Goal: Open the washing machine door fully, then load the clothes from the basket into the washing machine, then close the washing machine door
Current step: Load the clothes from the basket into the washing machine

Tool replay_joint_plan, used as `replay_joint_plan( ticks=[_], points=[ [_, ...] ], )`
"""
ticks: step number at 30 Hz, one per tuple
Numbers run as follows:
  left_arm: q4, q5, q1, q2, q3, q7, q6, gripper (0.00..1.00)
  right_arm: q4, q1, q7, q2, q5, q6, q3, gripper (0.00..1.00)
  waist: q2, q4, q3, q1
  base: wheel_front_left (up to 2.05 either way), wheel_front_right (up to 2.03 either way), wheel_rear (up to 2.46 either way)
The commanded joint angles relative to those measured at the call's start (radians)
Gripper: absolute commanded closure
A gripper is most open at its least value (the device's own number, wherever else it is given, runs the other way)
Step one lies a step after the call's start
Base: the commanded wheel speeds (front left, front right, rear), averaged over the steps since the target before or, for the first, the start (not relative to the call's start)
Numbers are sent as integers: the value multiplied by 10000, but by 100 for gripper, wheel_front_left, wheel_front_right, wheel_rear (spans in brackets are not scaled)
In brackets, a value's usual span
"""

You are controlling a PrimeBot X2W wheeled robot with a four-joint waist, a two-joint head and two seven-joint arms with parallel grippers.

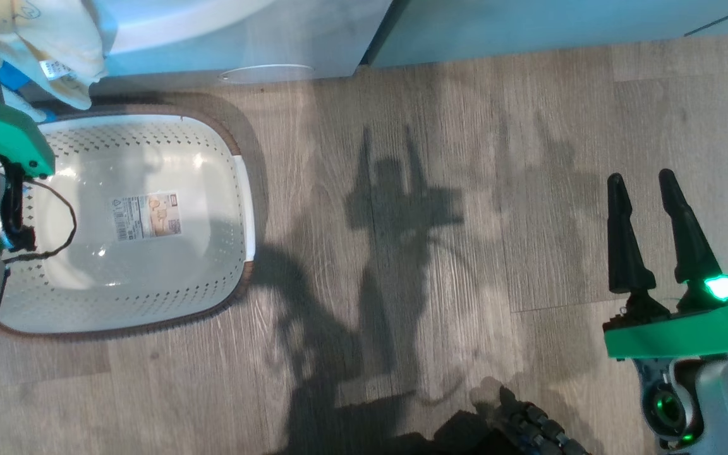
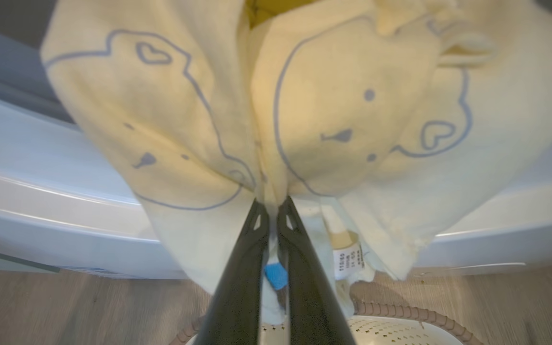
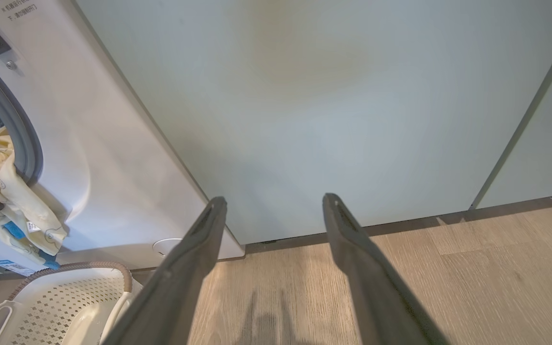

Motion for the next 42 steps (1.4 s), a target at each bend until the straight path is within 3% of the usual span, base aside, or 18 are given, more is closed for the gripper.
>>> replay_joint_plan(
  ticks=[1, 7, 14, 24, 29, 34, 42],
  points=[
    [-232, -46, -172, 555, 280, 58, -17, 100, -299, 10, -67, -173, 94, -29, 135, 0, 0, 17, -11, 0, 0, 0, 0],
    [-816, -111, 152, 639, 197, 284, -38, 100, -338, 32, -67, -173, 142, -29, 76, 0, 0, 142, -1, 0, 0, 0, 0],
    [-2604, -244, 1059, 1112, 177, 1090, 87, 100, -378, -54, -67, -173, 286, -29, 86, 0, 0, 421, 144, 0, 0, 0, 0],
    [-6271, -347, 2011, 2452, 931, 2364, 788, 100, -431, -311, -67, -173, 656, -29, 329, 0, 0, 370, 531, 0, 0, 0, 0],
    [-7449, -350, 1839, 3116, 1339, 2985, 960, 100, -406, -415, -67, -173, 922, -29, 457, 0, 0, 72, 646, 0, 0, 0, 0],
    [-7539, -448, 1000, 3786, 1531, 3856, 836, 100, -422, -479, -67, -173, 1228, -29, 622, 0, 0, -469, 757, 0, 0, 0, 0],
    [-5999, -767, -678, 4539, 1520, 4677, 48, 100, -475, -419, -67, -173, 1636, -29, 847, 0, 0, -1189, 1028, 0, 0, 0, 0]
  ],
)
